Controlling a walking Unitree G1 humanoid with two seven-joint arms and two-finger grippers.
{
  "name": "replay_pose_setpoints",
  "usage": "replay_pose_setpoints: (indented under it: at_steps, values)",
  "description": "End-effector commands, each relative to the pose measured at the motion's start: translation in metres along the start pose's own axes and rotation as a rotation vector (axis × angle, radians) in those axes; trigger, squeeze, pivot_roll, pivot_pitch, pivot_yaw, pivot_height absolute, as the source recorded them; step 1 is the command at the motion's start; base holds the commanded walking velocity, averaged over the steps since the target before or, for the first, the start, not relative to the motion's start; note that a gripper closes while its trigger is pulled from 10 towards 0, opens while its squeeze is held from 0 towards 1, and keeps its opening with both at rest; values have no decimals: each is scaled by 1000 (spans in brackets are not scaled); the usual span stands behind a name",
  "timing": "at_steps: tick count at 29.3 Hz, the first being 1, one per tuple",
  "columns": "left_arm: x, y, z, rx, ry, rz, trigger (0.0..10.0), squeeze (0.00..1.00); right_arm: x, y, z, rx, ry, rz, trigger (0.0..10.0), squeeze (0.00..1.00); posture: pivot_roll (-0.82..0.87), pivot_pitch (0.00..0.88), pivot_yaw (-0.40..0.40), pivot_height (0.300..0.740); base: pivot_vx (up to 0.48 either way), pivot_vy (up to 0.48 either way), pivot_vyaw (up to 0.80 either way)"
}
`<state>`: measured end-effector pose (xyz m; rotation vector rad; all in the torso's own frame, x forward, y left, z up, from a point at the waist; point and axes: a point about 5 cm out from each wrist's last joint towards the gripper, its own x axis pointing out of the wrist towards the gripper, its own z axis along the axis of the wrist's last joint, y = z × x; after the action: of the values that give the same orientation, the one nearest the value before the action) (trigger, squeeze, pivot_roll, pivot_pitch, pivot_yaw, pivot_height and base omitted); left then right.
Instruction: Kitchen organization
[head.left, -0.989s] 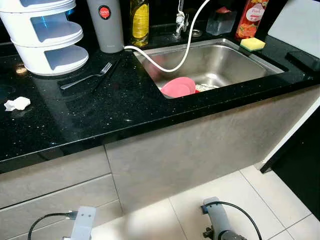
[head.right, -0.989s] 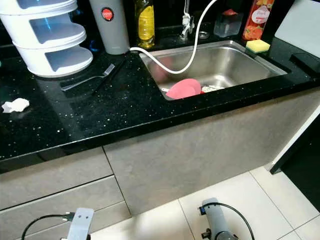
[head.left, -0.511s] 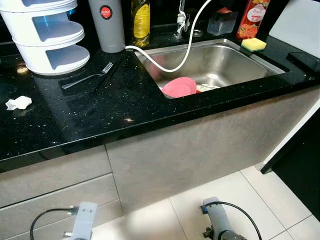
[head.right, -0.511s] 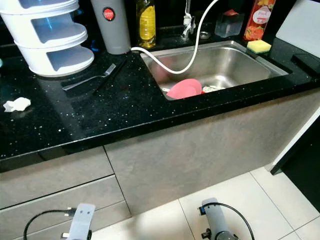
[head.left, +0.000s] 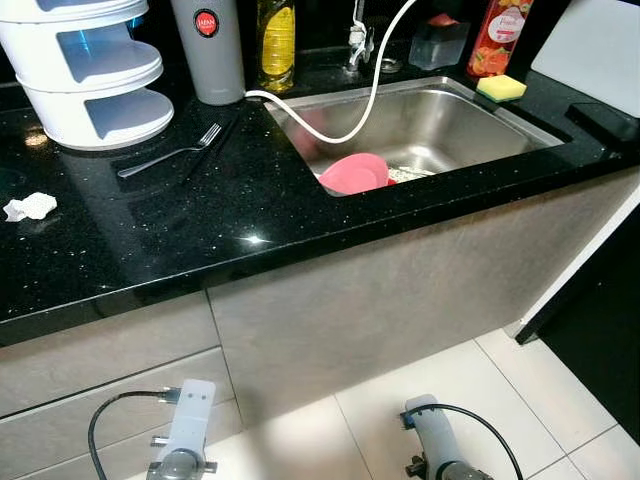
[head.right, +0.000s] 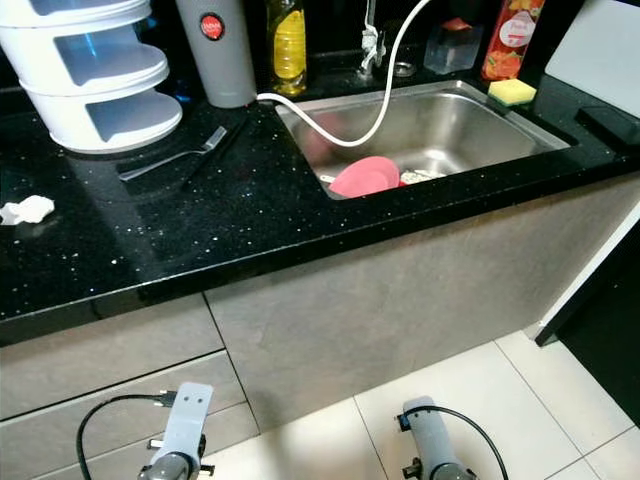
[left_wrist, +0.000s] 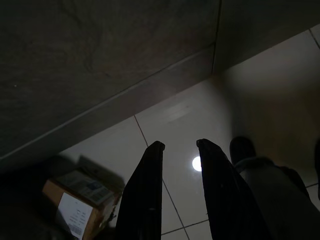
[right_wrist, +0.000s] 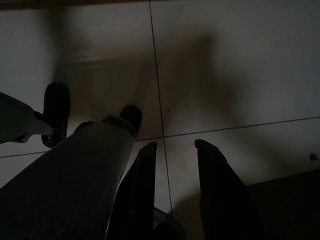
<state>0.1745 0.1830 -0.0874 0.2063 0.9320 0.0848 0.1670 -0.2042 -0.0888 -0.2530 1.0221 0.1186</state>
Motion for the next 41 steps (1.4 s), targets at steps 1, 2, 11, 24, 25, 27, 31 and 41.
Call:
replay_pose_setpoints:
  at_steps: [1, 2, 11, 24, 25, 27, 31, 41]
  values:
    - [-2, -1, -8, 13, 18, -6, 10000, 0, -1, 1, -4, -2, 16, 3, 10000, 0, -27, 0, -9, 740, 0, 0, 0]
    - [-2, -1, -8, 13, 20, -5, 10000, 0, -1, 0, -4, -2, 17, 3, 10000, 0, -27, 0, -9, 740, 0, 0, 0]
    - [-3, -1, -12, 13, 27, -4, 10000, 0, -1, -1, -5, -2, 19, 1, 10000, 0, -28, 0, -9, 740, 0, 0, 0]
    - [-3, -1, -14, 16, 28, -2, 10000, 0, -1, 0, -6, 2, 22, 2, 10000, 0, -28, 0, -5, 740, 0, 0, 0]
    - [-3, 0, -14, 16, 28, -1, 10000, 0, -1, 0, -5, 3, 22, 2, 10000, 0, -28, 0, -5, 740, 0, 0, 0]
    - [-3, 0, -14, 16, 28, -1, 10000, 0, -1, 0, -5, 3, 22, 2, 10000, 0, -27, 0, -4, 740, 0, 0, 0]
    - [-5, 5, -21, 15, 34, 5, 10000, 0, -1, 0, -5, 4, 22, 1, 10000, 0, -25, 0, -4, 740, 0, 0, 0]
    - [-13, 22, -46, 6, 54, 26, 10000, 0, 0, 1, -4, -1, 20, 5, 10000, 0, -21, 0, -9, 740, 0, 0, 0]
